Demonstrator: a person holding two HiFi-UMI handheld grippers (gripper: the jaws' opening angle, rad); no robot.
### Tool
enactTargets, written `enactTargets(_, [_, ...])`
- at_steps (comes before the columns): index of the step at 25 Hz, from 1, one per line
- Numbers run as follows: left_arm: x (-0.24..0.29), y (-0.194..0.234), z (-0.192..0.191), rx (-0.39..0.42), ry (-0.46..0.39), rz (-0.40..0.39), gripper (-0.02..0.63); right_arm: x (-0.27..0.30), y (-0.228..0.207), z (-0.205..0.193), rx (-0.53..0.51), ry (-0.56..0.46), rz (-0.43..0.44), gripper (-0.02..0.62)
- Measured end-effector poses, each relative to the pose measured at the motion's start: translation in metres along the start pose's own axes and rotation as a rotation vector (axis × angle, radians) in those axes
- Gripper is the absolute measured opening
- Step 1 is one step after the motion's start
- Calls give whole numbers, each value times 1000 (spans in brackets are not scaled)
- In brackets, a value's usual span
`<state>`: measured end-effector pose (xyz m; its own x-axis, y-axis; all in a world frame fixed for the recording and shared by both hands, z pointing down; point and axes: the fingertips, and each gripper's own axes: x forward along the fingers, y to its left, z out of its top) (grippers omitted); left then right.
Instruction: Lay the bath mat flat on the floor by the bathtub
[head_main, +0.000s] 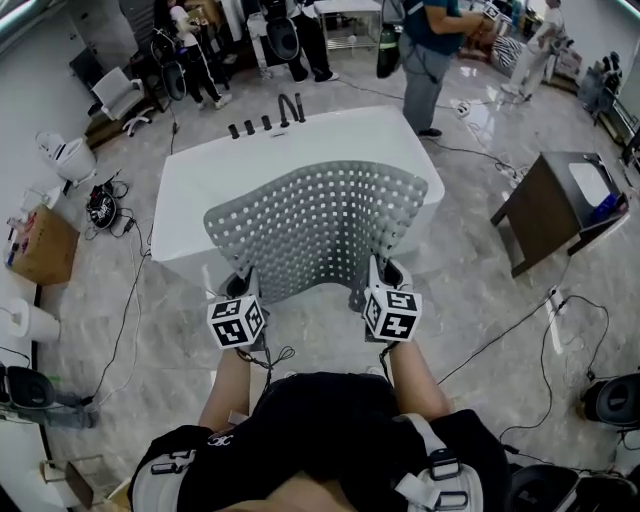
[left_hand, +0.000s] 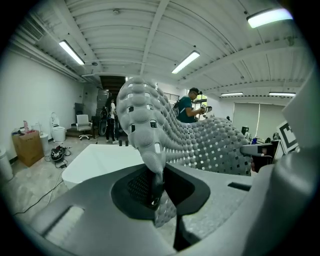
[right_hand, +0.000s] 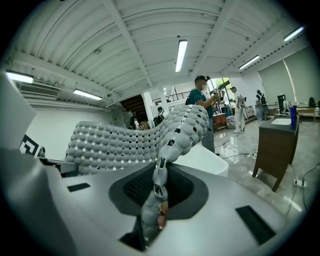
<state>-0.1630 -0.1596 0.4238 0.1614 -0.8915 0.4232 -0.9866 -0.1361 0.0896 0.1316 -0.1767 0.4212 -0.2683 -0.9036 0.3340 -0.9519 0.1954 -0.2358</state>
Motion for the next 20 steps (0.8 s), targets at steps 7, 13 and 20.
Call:
enactTargets(7, [10,32,-31,-13,85,2,43,17,17,-33,13,65,-24,49])
enactTargets(13, [12,40,-81,-81,198,-2,43,23,17,-68,-10,179,-39,49])
enactTargets(20, [23,58,-172,-158,359,-7,43,44,18,-148,46,359,-57,50])
